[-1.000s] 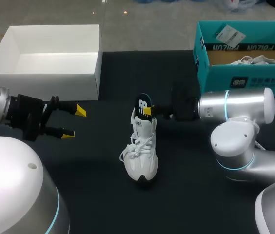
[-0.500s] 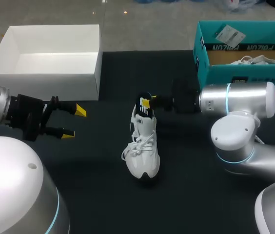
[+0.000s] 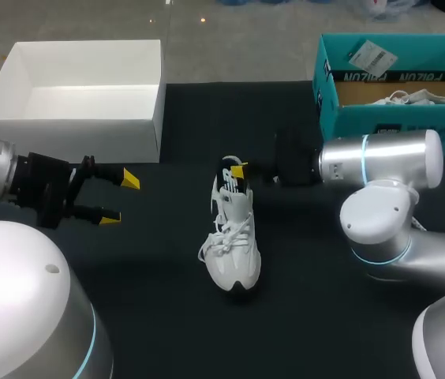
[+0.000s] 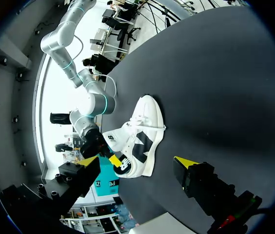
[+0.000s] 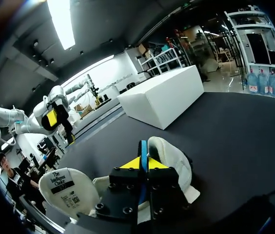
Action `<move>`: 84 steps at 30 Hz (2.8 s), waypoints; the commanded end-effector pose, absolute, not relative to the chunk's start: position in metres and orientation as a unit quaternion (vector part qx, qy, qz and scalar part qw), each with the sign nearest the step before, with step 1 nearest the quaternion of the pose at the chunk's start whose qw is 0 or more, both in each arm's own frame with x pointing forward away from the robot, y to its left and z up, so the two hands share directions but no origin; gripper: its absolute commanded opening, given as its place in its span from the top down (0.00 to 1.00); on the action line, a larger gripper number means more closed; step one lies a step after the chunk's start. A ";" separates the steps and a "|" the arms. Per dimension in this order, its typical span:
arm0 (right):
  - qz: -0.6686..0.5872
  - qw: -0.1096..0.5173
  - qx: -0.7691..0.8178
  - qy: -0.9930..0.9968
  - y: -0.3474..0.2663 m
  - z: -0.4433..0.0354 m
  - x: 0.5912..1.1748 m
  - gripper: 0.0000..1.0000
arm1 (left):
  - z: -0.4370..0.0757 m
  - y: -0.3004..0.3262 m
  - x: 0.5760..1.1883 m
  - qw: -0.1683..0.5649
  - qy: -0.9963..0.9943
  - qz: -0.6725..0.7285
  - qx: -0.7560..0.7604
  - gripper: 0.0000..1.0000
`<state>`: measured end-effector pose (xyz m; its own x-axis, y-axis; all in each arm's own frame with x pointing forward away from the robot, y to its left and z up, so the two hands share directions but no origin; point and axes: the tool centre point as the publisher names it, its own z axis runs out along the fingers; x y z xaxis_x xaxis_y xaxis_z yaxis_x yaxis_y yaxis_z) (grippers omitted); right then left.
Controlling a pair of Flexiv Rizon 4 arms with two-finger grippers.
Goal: Take the shoe out of the shoebox, open the shoe tongue, remove and reinsert the insole, then place the shoe into the shoebox
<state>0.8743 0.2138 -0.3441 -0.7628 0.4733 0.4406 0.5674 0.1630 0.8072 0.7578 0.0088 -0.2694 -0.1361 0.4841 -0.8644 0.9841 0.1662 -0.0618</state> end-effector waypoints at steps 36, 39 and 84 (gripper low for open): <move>-0.542 0.029 -0.329 -0.773 0.216 -0.337 0.868 1.00 | -0.269 0.008 0.757 0.363 0.672 -0.341 0.548 0.00; -0.539 0.030 -0.333 -0.773 0.217 -0.339 0.865 1.00 | -0.269 0.008 0.757 0.363 0.672 -0.341 0.548 0.00; -0.516 0.017 -0.317 -0.796 0.218 -0.339 0.857 0.59 | -0.269 0.008 0.757 0.363 0.672 -0.341 0.548 0.00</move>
<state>0.8589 0.2165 -0.3387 -0.7999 0.4835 0.3556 0.5214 0.2666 0.8106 0.7578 0.0087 -0.2694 -0.1361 0.4841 -0.8644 0.9841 0.1662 -0.0618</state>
